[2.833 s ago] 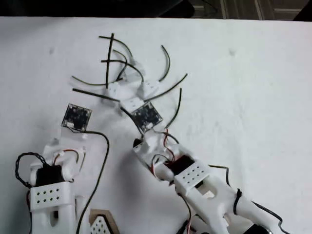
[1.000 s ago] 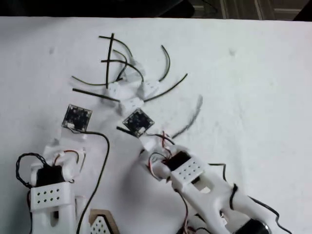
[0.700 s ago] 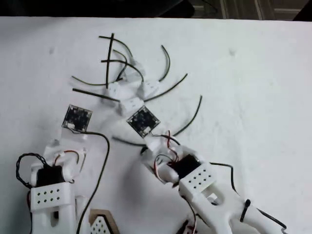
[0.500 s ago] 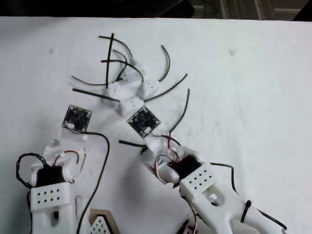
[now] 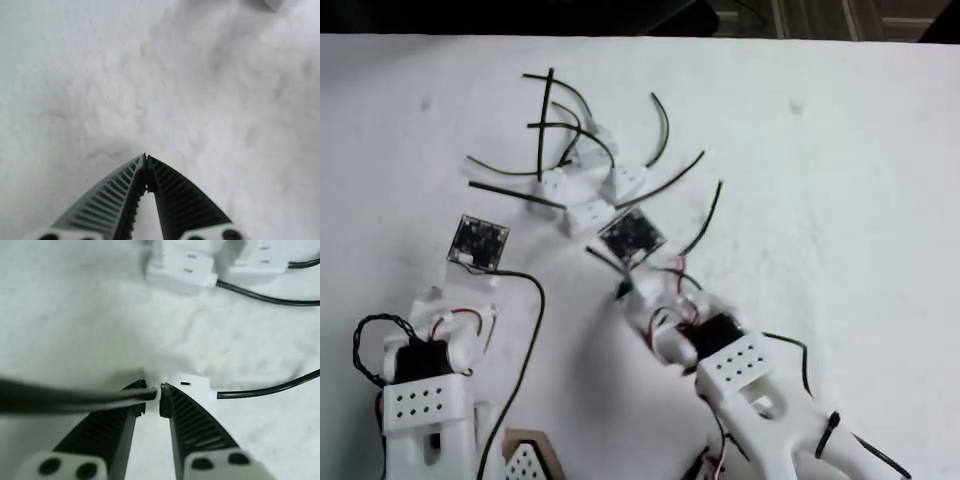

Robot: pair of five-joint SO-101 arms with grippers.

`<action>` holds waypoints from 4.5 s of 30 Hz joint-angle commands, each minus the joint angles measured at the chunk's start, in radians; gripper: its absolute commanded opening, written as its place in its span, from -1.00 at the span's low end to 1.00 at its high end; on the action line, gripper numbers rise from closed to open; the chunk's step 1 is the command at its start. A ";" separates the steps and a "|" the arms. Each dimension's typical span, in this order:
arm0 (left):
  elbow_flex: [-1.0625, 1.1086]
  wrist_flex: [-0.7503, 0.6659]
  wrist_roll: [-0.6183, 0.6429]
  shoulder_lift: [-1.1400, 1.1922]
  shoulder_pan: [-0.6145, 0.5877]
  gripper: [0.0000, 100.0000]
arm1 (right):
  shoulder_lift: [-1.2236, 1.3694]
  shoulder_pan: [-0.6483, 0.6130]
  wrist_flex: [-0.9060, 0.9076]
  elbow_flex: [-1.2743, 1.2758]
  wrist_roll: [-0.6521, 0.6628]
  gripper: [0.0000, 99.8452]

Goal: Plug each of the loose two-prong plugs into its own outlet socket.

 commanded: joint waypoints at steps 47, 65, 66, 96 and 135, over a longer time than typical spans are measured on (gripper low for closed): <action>0.023 -0.080 -0.011 -0.016 0.001 -0.95 | 0.306 0.070 0.380 -0.756 0.014 -0.96; 0.066 -0.061 0.097 -0.188 0.065 -0.96 | -0.654 0.163 0.386 0.097 -0.193 -0.96; 0.083 -0.049 0.101 -0.234 0.067 -0.96 | -0.687 0.168 0.386 0.129 -0.196 -0.96; 0.275 0.040 0.103 -0.605 0.216 -0.95 | -1.024 0.335 0.676 0.483 -0.189 -0.96; 0.273 0.272 0.103 -0.605 0.148 -0.95 | -1.024 0.611 0.700 0.483 -0.190 -0.96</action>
